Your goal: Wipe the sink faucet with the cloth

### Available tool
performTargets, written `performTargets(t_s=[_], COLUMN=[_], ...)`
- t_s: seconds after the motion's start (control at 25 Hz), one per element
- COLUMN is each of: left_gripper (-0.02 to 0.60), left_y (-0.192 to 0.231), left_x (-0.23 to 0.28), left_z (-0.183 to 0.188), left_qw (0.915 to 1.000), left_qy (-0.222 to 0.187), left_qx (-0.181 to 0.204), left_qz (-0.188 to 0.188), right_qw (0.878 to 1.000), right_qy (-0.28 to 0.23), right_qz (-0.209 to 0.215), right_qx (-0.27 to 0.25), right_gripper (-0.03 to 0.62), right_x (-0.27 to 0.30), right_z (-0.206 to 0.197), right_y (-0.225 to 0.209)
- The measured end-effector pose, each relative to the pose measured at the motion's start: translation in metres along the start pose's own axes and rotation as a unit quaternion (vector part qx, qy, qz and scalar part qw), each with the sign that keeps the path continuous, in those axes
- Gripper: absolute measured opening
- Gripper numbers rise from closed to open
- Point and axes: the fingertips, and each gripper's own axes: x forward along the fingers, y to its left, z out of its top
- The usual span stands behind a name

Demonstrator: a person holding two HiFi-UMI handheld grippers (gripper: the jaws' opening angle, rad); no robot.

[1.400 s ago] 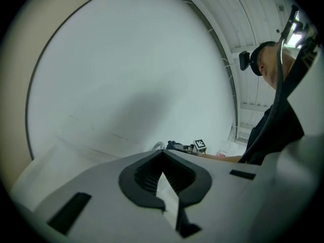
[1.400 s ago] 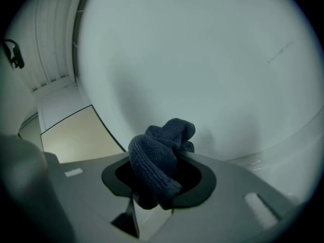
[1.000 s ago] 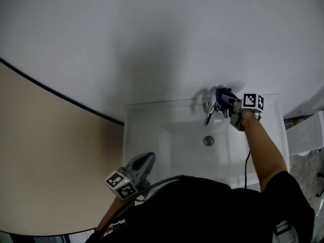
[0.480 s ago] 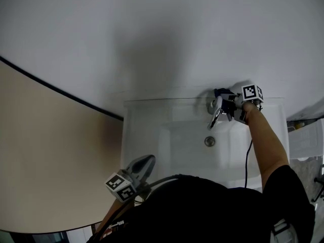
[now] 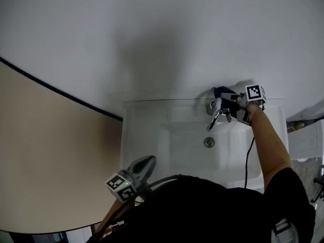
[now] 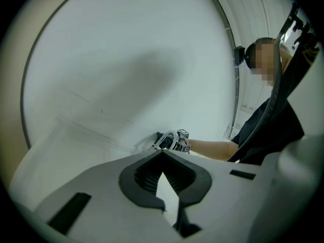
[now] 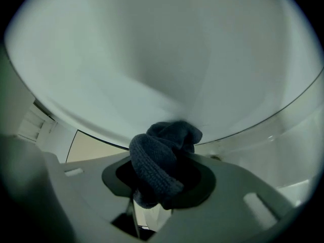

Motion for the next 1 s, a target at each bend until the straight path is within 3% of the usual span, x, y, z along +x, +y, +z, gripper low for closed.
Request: performTargets(t_s=[0.28,0.48,0.6,0.76,0.88,1.0], left_gripper=[-0.009,-0.009,-0.009,-0.009,-0.009,-0.009], left_y=[-0.005,-0.004,-0.003,-0.006,-0.007,-0.007], left_x=[-0.004,-0.009,-0.011,-0.013,-0.016,-0.020], left_z=[-0.001,0.000,0.004,0.007,0.009,0.011], left_qw=[0.9998,0.9996,0.9993,0.9992,0.9990,0.9989], left_qy=[-0.009,-0.019,-0.024,-0.030,-0.035,-0.039], left_qx=[0.012,0.013,0.027,0.025,0.023,0.024], left_qz=[-0.014,-0.014,-0.006,-0.008,-0.013,-0.014], right_qw=[0.998,0.989,0.973,0.940,0.915,0.899], right_qy=[-0.020,-0.002,0.019,0.037,0.044,0.050], right_qz=[0.006,-0.017,-0.054,-0.114,-0.146,-0.160], right_qx=[-0.053,-0.146,-0.223,-0.320,-0.373,-0.406], right_gripper=[0.138,0.138,0.138,0.138,0.138,0.138], right_x=[-0.014,-0.019,-0.020,-0.018,-0.017,-0.017], right_z=[0.002,-0.003,-0.011,-0.021,-0.031,-0.042], right_y=[0.044,0.081,0.099,0.112,0.119,0.127])
